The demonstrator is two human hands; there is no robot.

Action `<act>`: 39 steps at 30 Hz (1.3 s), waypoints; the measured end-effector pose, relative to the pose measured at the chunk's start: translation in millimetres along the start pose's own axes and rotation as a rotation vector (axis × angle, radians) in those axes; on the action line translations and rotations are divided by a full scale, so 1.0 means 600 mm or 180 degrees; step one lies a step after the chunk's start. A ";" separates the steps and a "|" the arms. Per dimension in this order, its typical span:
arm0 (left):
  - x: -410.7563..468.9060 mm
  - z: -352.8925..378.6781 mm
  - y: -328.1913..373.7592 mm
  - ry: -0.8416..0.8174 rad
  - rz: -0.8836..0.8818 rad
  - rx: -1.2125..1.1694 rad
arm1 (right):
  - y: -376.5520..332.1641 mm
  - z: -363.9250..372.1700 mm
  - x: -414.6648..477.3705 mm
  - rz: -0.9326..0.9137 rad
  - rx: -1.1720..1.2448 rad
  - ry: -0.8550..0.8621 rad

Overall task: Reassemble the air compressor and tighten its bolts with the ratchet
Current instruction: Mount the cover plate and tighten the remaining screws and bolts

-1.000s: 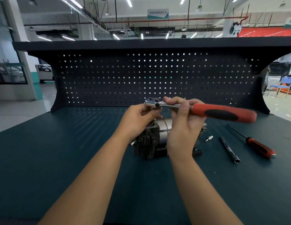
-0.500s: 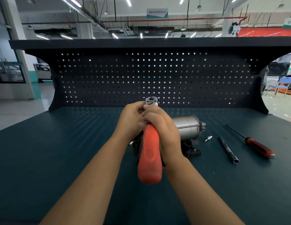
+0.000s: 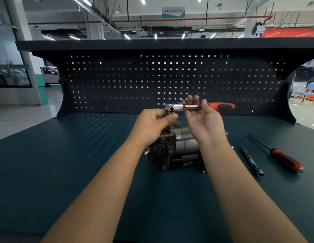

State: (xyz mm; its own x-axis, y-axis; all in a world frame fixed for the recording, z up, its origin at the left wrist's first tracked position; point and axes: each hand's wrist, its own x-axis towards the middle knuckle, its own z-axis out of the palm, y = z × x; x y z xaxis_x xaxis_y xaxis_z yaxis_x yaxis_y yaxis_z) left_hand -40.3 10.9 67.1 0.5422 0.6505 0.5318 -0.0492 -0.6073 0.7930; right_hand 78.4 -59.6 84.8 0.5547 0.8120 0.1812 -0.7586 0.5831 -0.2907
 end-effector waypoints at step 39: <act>0.001 0.005 -0.004 -0.0056 0.0080 0.0198 | 0.024 -0.035 -0.039 -0.1307 -0.0894 -0.0411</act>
State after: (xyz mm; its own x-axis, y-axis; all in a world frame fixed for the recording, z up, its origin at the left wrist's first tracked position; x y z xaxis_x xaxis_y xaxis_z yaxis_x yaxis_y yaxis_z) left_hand -37.7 11.2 64.5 0.5560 0.6269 0.5457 -0.0111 -0.6509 0.7591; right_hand 62.0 -70.8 56.6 0.7275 0.5242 0.4428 -0.3561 0.8400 -0.4093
